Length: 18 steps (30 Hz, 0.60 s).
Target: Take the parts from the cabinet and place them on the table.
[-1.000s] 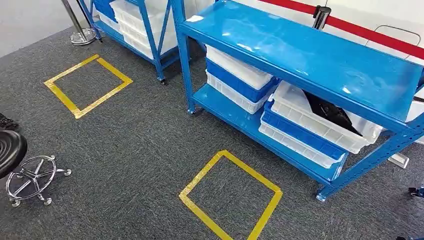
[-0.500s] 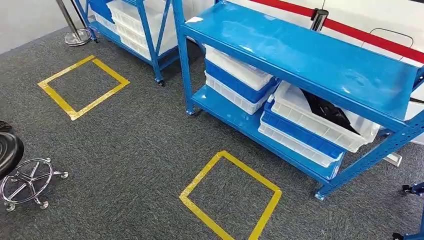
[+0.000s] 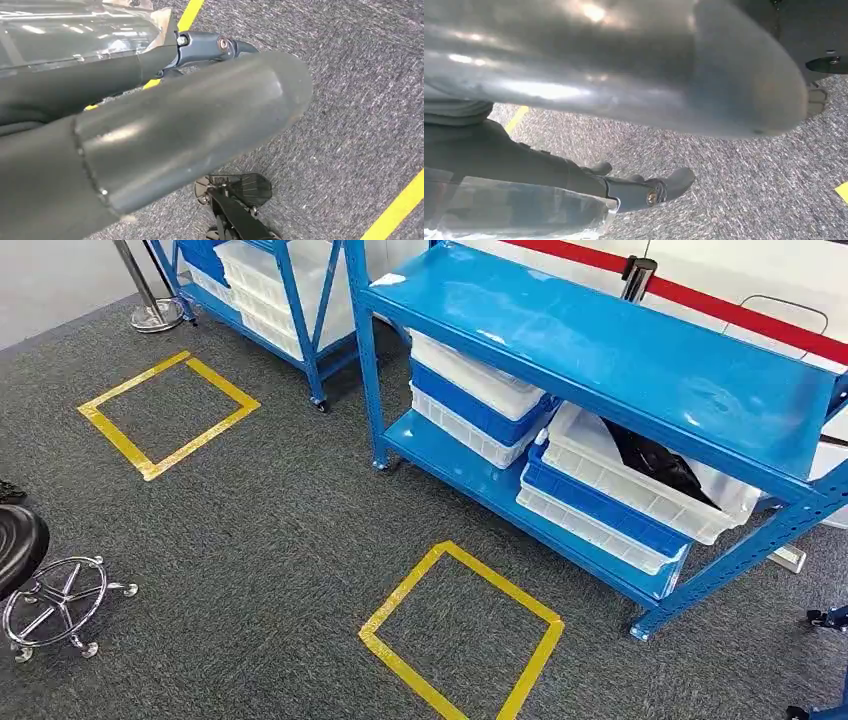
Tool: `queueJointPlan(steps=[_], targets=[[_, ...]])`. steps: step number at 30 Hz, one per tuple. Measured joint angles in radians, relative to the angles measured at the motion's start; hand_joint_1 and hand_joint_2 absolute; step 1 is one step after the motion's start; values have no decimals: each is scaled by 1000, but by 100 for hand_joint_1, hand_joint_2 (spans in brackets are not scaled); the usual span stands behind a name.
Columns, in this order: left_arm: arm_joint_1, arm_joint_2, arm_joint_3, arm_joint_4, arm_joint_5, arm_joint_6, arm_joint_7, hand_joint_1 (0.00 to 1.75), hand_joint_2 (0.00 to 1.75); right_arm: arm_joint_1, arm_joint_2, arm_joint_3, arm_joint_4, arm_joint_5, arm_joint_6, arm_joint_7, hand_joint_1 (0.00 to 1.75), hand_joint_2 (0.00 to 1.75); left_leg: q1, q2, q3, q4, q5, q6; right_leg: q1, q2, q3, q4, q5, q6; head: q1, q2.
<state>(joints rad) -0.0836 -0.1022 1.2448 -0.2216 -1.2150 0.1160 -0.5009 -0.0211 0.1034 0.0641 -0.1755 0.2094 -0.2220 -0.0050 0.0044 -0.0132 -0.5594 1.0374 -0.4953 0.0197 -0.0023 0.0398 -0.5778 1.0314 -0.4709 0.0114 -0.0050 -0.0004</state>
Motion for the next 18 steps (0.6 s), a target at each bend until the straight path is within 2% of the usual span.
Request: queueJointPlan(steps=[12,18], targets=[[0,0,-1,0,-10,-2,0,0,0,0,-6,0,0,7,2,0,0,0,2,0,0,0,0,0,2,0,0,0,0,0,0,0],[0,0,-1,0,-10,1,1,0,0,0,-7,0,0,13,5,0,0,0,-2,-1,-1,2,-1,3,-11,0,1,-1,1,2,0,0]])
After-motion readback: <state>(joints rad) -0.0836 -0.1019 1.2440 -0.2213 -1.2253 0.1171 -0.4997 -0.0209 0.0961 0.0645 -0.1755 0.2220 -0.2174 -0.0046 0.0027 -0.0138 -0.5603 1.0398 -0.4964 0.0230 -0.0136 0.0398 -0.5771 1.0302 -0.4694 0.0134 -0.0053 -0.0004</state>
